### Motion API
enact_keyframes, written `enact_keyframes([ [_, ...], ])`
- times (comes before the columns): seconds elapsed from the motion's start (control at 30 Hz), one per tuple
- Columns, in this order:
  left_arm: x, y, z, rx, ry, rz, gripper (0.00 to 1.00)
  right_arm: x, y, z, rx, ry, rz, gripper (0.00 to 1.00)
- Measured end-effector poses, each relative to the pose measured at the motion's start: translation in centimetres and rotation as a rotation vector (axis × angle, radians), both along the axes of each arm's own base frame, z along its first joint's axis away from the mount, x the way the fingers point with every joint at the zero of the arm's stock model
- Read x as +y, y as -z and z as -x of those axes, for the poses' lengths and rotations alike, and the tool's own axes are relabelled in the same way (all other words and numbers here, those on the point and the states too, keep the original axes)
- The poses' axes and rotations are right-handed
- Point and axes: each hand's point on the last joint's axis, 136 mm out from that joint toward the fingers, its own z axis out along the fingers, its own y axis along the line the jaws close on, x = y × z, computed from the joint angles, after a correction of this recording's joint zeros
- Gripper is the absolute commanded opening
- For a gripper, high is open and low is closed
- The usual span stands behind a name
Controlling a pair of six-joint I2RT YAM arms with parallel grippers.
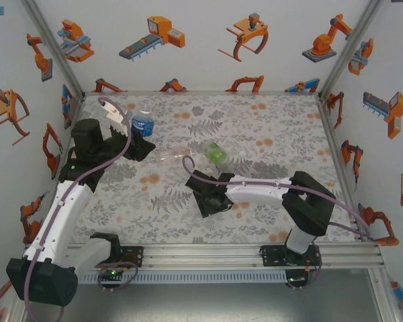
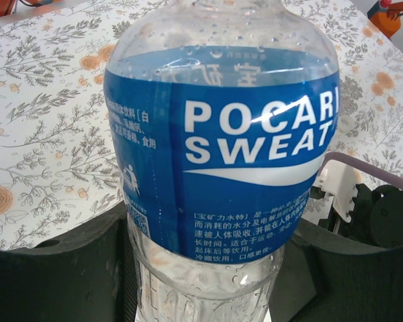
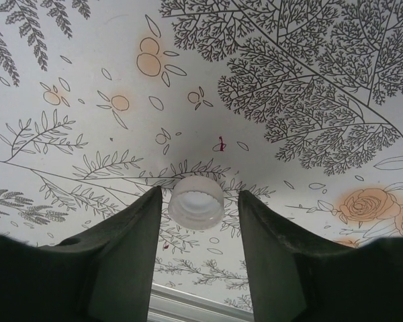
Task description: Screw on the bottle caps
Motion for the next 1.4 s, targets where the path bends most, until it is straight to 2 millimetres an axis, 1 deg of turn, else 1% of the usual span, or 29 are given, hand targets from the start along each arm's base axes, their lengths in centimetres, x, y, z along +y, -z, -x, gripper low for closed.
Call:
enact_keyframes([
  [0.23, 0.0, 0.1, 0.0, 0.002, 0.0, 0.0, 0.02, 0.2, -0.2, -0.1, -0.002, 0.001, -0.004, 0.34],
  [0.47, 0.0, 0.2, -0.1, 0.007, 0.0, -0.001, 0.02, -0.1, -0.2, -0.5, -0.008, 0.009, -0.002, 0.32],
  [0.57, 0.0, 0.3, -0.1, 0.009, 0.0, -0.001, 0.02, -0.9, -0.4, -2.0, -0.013, 0.04, -0.003, 0.33],
  [0.73, 0.0, 0.4, -0.2, 0.012, 0.0, -0.002, 0.02, -3.4, -0.5, -5.3, -0.009, 0.13, -0.005, 0.33],
  [0.8, 0.0, 0.4, -0.2, 0.015, 0.0, -0.003, 0.02, -4.2, -0.5, -6.1, -0.011, 0.147, -0.002, 0.33],
  [0.9, 0.0, 0.5, -0.2, 0.017, 0.0, -0.003, 0.02, -4.4, -0.5, -6.4, -0.012, 0.146, 0.0, 0.36],
  [1.13, 0.0, 0.5, -0.2, 0.017, 0.0, -0.003, 0.02, -4.3, -0.5, -6.2, -0.005, 0.126, -0.001, 0.46],
  [1.23, 0.0, 0.5, -0.2, 0.017, 0.0, -0.003, 0.02, -4.6, -0.6, -6.1, 0.0, 0.123, 0.014, 0.47],
  [1.3, 0.0, 0.5, -0.3, 0.018, 0.0, -0.003, 0.02, -4.6, -1.0, -6.2, -0.001, 0.121, 0.018, 0.47],
  [1.4, 0.0, 0.5, -0.2, 0.019, 0.0, -0.003, 0.03, -4.3, -2.1, -6.4, -0.018, 0.121, -0.006, 0.47],
])
